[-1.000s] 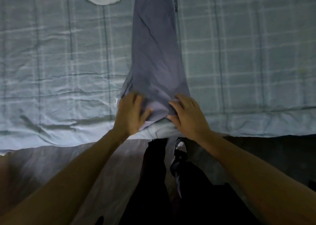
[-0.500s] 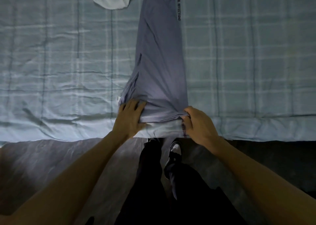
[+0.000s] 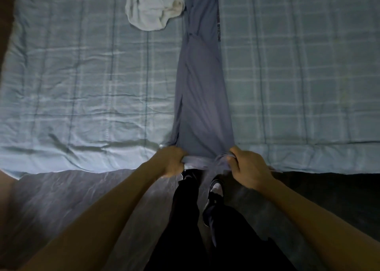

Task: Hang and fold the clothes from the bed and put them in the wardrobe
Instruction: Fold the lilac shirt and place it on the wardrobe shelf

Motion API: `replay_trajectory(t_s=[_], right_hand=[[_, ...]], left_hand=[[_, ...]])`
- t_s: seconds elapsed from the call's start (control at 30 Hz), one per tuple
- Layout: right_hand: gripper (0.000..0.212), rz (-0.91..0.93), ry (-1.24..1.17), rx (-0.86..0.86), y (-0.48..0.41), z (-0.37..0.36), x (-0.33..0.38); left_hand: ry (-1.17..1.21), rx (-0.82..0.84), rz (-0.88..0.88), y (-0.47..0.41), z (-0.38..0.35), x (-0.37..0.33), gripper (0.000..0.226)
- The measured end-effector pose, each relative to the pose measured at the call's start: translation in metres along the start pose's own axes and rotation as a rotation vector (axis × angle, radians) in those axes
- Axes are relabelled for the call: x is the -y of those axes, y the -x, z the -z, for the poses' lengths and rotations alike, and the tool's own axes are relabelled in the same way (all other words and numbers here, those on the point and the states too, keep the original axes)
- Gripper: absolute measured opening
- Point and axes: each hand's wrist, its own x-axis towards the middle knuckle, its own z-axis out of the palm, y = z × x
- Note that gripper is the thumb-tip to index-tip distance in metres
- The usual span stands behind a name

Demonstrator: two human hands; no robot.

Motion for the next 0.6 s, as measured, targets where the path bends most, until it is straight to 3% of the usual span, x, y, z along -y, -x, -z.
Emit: replay_trajectory(t_s=[0.1, 0.2, 0.3, 0.37, 0.43, 0.5, 0.6], right_hand=[[0.025, -0.080, -0.117, -0.041, 0.000, 0.003, 0.002], [0.019, -0.204, -0.252, -0.251, -0.030, 0.019, 0.006], [0.019, -0.284, -0.415, -0.514, -0.074, 0.045, 0.020], [0.030, -0.282, -0.483, -0.709, -0.101, 0.056, 0.030], [0.042, -0.293, -0.425, -0.823, -0.120, 0.059, 0.037], [0.043, -0.277, -0.324, -0.786, -0.126, 0.051, 0.039], [0.038, -0.054, -0.142, -0.579, -0.122, 0.022, 0.033]], left_hand=[[0.050, 0.111, 0.010, 0.008, 0.021, -0.009, 0.007], [0.043, -0.046, 0.024, 0.001, 0.065, -0.005, 0.013], [0.027, -0.557, -0.022, -0.023, 0.111, 0.003, 0.026], [0.027, -0.928, -0.002, -0.038, 0.130, 0.007, 0.033], [0.142, -1.101, 0.017, -0.046, 0.131, 0.005, 0.040], [0.161, -1.082, 0.001, -0.051, 0.112, 0.003, 0.044], [0.040, -0.921, -0.073, -0.061, 0.064, 0.010, 0.040]])
